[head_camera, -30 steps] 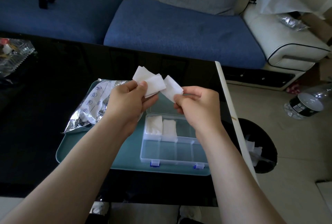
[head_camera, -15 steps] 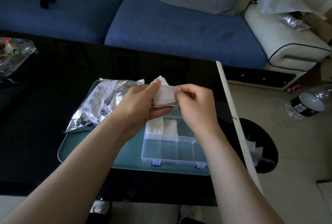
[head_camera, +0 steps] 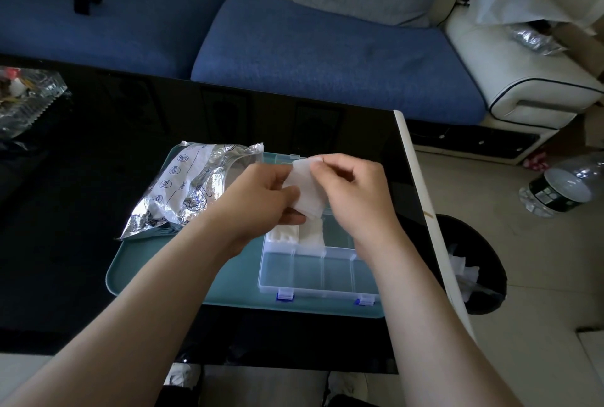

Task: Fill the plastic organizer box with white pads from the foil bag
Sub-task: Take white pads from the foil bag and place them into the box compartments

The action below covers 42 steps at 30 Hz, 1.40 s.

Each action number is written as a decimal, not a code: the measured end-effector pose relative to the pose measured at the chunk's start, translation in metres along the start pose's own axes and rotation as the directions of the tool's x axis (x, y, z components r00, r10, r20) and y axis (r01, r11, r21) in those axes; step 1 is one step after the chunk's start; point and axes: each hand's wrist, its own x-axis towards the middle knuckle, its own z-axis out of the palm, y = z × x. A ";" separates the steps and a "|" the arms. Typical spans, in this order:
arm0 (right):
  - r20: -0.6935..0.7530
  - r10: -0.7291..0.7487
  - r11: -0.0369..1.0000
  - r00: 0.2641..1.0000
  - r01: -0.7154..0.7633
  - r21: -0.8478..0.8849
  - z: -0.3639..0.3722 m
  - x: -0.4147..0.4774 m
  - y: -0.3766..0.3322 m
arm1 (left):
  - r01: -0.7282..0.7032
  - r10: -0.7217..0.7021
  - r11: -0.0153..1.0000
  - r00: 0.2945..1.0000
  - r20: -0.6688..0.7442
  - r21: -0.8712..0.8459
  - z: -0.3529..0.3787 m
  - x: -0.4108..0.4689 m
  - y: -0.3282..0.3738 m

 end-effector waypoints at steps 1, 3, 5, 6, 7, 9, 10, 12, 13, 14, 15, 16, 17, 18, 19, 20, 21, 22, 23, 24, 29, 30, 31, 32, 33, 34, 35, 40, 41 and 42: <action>-0.032 0.016 0.999 0.999 -0.014 0.053 -0.001 0.000 0.000 | 0.004 -0.004 1.000 1.000 -0.015 0.000 0.000 0.000 0.000; -0.137 0.021 0.990 0.990 -0.002 0.138 -0.003 0.002 -0.001 | 0.021 -0.022 1.000 0.999 -0.050 -0.013 -0.001 0.000 0.000; -0.224 -0.043 0.991 0.974 0.069 0.113 -0.007 0.004 -0.002 | 0.041 -0.043 0.999 0.996 -0.072 -0.026 -0.001 0.000 0.000; -0.228 -0.082 0.991 0.970 0.104 0.087 -0.009 0.004 -0.003 | 0.051 -0.053 0.998 0.996 -0.076 -0.028 -0.001 0.000 0.000; -0.201 -0.115 0.989 0.973 0.131 0.068 -0.010 0.004 -0.003 | 0.059 -0.061 0.998 0.995 -0.075 -0.033 -0.001 0.000 0.000; -0.092 -0.144 0.988 0.985 0.148 0.046 -0.011 0.002 -0.003 | 0.076 -0.080 0.995 0.995 -0.059 -0.068 -0.001 0.000 0.003; -0.043 -0.149 0.989 0.988 0.150 0.015 -0.010 0.000 -0.002 | 0.086 -0.091 0.992 0.995 -0.043 -0.094 -0.001 0.000 0.004; 0.002 -0.152 0.987 0.988 0.152 -0.049 -0.007 -0.001 0.000 | 0.102 -0.103 0.984 0.995 -0.005 -0.145 -0.001 -0.001 0.009; 0.001 -0.151 0.987 0.989 0.150 -0.056 -0.006 -0.001 0.001 | 0.107 -0.106 0.980 0.994 0.012 -0.170 -0.001 -0.002 0.010; -0.003 -0.154 0.986 0.988 0.154 -0.057 -0.005 -0.001 0.001 | 0.111 -0.108 0.975 0.994 0.025 -0.194 -0.001 -0.003 0.012; -0.004 -0.166 0.984 0.986 0.166 -0.061 -0.005 -0.001 0.001 | 0.115 -0.109 0.970 0.993 0.040 -0.216 -0.001 -0.004 0.014; 0.000 -0.182 0.981 0.983 0.182 -0.068 -0.005 -0.001 0.002 | 0.117 -0.106 0.965 0.993 0.059 -0.235 -0.001 -0.005 0.015; 0.005 -0.203 0.976 0.979 0.203 -0.077 -0.005 -0.001 0.003 | 0.116 -0.099 0.962 0.992 0.081 -0.248 -0.001 -0.005 0.015; 0.011 -0.227 0.970 0.974 0.227 -0.091 -0.004 -0.001 0.003 | 0.113 -0.091 0.961 0.991 0.100 -0.253 -0.001 -0.005 0.015; 0.010 -0.253 0.960 0.967 0.252 -0.120 -0.004 -0.001 0.005 | 0.108 -0.082 0.963 0.990 0.112 -0.247 -0.001 -0.005 0.015; 0.000 -0.280 0.946 0.960 0.276 -0.170 -0.002 -0.001 0.007 | 0.099 -0.073 0.967 0.991 0.116 -0.236 -0.001 -0.004 0.014; -0.015 -0.306 0.927 0.952 0.295 -0.230 -0.001 0.000 0.009 | 0.088 -0.063 0.971 0.991 0.115 -0.221 -0.002 -0.004 0.012; -0.029 -0.331 0.908 0.943 0.311 -0.280 0.000 0.001 0.012 | 0.075 -0.053 0.976 0.992 0.112 -0.205 -0.001 -0.004 0.011; -0.038 -0.352 0.895 0.935 0.324 -0.307 0.001 0.002 0.014 | 0.065 -0.044 0.980 0.993 0.111 -0.190 -0.001 -0.004 0.009; -0.037 -0.367 0.886 0.930 0.337 -0.318 0.001 0.003 0.016 | 0.057 -0.037 0.982 0.993 0.113 -0.179 0.000 -0.004 0.009; 0.023 -0.373 0.873 0.928 0.359 -0.330 0.003 0.000 0.013 | 0.018 -0.008 0.992 0.997 0.079 -0.128 0.002 -0.004 0.009; 0.027 -0.350 0.883 0.936 0.340 -0.324 0.004 0.000 0.012 | 0.012 -0.005 0.995 0.998 0.069 -0.101 0.002 -0.005 0.009; 0.030 -0.338 0.886 0.941 0.328 -0.326 0.004 0.000 0.012 | 0.007 -0.003 0.997 0.998 0.058 -0.073 0.002 -0.005 0.009; 0.031 -0.331 0.887 0.943 0.322 -0.332 0.004 0.001 0.011 | 0.003 -0.001 0.999 0.999 0.047 -0.040 0.002 -0.006 0.009; 0.029 -0.318 0.895 0.948 0.310 -0.320 0.004 0.001 0.011 | -0.002 0.002 1.000 0.999 0.036 -0.002 0.002 -0.007 0.009; 0.024 -0.288 0.915 0.957 0.282 -0.288 0.004 0.001 0.010 | -0.007 0.006 0.999 1.000 0.025 0.038 0.002 -0.008 0.009; 0.019 -0.240 0.941 0.971 0.238 -0.239 0.003 0.000 0.008 | -0.013 0.011 0.997 1.000 0.016 0.076 0.002 -0.009 0.010; 0.077 -0.073 0.983 0.994 0.085 -0.165 0.001 -0.001 0.005 | -0.025 0.027 0.988 1.000 -0.008 0.154 0.002 -0.009 0.010; 0.083 -0.040 0.987 0.996 0.053 -0.152 0.001 -0.001 0.004 | -0.025 0.027 0.986 1.000 -0.010 0.163 0.002 -0.009 0.009; 0.085 -0.006 0.992 0.996 0.017 -0.125 0.001 -0.001 0.003 | -0.027 0.029 0.984 1.000 -0.011 0.177 0.003 -0.008 0.009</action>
